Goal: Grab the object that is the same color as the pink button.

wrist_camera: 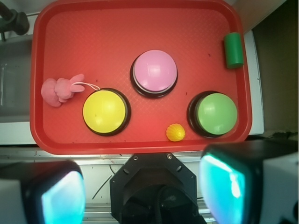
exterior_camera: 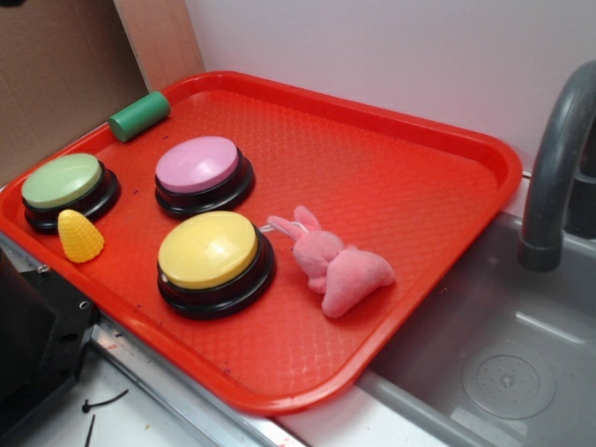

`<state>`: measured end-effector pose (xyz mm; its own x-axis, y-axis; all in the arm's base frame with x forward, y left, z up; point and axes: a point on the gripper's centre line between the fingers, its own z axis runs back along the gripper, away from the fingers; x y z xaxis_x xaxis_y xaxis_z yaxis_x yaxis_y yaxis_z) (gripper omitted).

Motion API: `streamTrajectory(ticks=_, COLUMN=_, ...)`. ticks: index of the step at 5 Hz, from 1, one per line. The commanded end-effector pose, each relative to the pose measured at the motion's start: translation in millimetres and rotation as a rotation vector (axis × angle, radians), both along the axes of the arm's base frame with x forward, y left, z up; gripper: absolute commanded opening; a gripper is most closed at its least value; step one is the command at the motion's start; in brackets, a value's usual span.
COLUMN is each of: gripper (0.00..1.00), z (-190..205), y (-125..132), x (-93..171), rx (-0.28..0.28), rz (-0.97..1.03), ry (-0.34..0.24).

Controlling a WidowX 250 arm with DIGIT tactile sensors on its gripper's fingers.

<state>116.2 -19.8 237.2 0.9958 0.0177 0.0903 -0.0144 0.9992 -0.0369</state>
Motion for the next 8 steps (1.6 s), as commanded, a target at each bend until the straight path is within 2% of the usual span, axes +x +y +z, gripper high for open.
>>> streamTrajectory(ticks=1, gripper=1.00, z=0.0, y=0.0, x=0.0, rx=0.000, rz=0.000, ry=0.000)
streamTrajectory(ticks=3, gripper=1.00, z=-5.2, y=-7.3, x=12.4, rx=0.007, rz=-0.030, ry=-0.016)
streamTrajectory(ticks=4, gripper=1.00, z=-6.3, y=-11.1, x=17.0, rx=0.032, rz=-0.200, ry=-0.034)
streamTrajectory(ticks=5, gripper=1.00, z=-10.5, y=-21.0, x=34.4, rx=0.147, rz=-0.446, ry=-0.104)
streamTrajectory(ticks=6, gripper=1.00, z=-19.5, y=-26.8, x=52.1, rx=0.125, rz=-0.693, ry=-0.148)
streamTrajectory(ticks=7, gripper=1.00, z=-29.5, y=-44.6, x=64.4, rx=0.156, rz=-0.942, ry=-0.197)
streamTrajectory(ticks=8, gripper=1.00, z=-50.8, y=-71.5, x=83.3, rx=0.122, rz=-1.193, ry=-0.189)
